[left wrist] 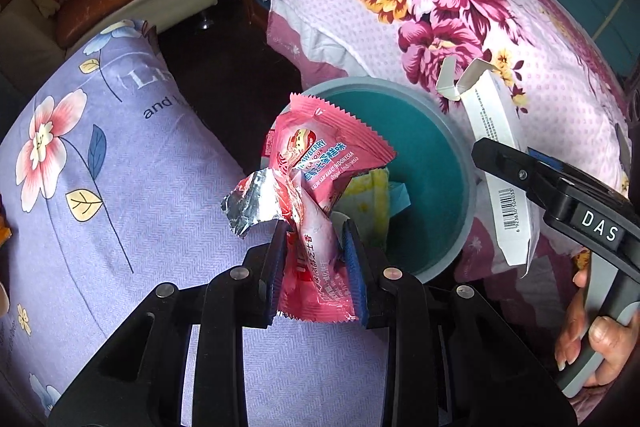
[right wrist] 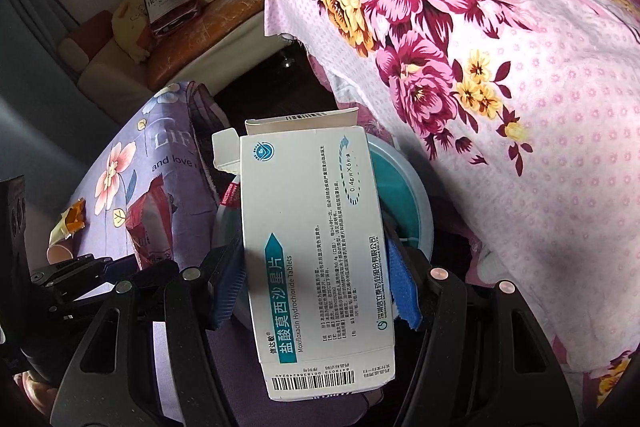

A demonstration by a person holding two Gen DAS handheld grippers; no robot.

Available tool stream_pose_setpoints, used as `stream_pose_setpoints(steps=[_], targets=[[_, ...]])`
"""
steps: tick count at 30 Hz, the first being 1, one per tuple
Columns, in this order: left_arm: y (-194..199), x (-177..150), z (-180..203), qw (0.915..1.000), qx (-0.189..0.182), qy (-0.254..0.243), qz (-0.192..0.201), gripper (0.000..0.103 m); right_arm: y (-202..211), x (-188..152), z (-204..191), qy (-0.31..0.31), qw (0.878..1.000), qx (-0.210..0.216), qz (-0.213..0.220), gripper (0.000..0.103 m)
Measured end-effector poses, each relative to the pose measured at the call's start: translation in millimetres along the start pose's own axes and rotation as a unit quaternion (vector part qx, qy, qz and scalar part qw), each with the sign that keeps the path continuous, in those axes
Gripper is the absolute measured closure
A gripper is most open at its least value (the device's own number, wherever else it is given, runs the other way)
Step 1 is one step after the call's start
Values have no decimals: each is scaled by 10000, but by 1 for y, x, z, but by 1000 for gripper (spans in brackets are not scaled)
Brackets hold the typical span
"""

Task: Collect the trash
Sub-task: 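Drop the nabati pack from left tool while right tool drops the medicine box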

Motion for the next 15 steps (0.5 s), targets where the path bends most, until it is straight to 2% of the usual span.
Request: stream_pose_setpoints(steps=[5,6,7,8,9,10,15], targets=[[-18,15,9,9999,-107,-73,-43,71,-8,7,7,-28,9999,-141,-62,43],[-20,18,9,9999,-117,-69,-27,63,-10,8,8,-32,9998,-172,-76,43],[-21,21,8,9999,-105,-59,10,50,-13,10,9,-29,9997,-203,-96,43],[-21,23,7,9999,-73,-48,49,43,-15,10,10,-23,9997,-230,-118,43],[-21,26,6,9999,-39,-44,105,31,-17,11,10,-14,9996,-253,-141,43],[-21,27,4,9999,-3,-42,164,24,-20,11,10,-6,9995,-271,-165,43],[-26,24,-6,10000,9,10,92,16,-33,13,6,39,9991,-316,-278,43]])
Point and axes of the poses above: each gripper's, at about its wrist camera, not at the fingertips, and y roughly against the way its jaws point, z to its right, x to its top, the point moved 10 cm from there along -y, roughly the way its jaws point, and after that the axes turned 6 degrees about x, right-handed, at the moved point
